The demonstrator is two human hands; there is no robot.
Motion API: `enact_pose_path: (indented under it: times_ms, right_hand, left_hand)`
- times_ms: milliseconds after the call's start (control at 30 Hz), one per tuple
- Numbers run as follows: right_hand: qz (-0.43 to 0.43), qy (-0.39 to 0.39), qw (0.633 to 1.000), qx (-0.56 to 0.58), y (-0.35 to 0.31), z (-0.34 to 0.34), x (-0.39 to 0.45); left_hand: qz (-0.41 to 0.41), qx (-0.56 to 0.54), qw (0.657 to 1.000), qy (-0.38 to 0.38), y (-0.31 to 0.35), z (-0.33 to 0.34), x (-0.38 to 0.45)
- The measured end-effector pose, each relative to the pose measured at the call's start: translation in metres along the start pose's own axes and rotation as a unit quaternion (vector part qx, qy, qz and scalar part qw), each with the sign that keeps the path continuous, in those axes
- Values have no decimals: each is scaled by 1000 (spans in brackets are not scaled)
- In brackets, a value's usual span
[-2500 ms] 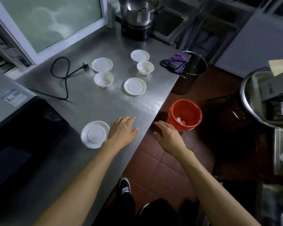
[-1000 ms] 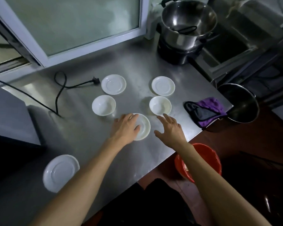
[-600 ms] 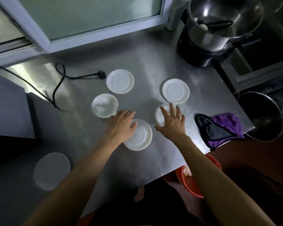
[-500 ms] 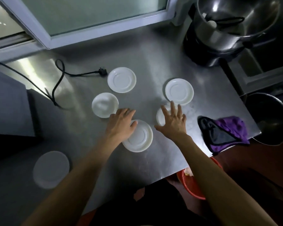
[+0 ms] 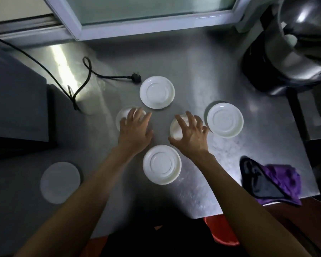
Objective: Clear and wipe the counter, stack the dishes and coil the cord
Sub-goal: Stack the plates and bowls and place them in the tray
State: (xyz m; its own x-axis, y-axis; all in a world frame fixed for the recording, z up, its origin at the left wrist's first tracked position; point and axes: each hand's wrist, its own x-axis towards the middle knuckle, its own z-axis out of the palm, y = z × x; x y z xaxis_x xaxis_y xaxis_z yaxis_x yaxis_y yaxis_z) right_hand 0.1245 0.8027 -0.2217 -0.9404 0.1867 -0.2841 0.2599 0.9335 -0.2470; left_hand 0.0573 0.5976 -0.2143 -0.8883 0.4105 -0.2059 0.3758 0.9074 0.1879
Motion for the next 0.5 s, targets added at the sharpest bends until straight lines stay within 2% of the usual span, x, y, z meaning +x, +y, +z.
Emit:
enact_pose_path:
  times_ms: [133,367,500]
  right_hand:
    - [-18,-19,1000,-2,-11,3,11]
    - [-32,-38,999,5,-18,6,19]
    - [-34,-40,999,-5,-20,5,20]
  left_hand:
    - [-57,10,998,-17,-12,1,10]
    - [-89,13,994,-56,-21,5,25]
    - [-97,-2,994,-41,-21,6,26]
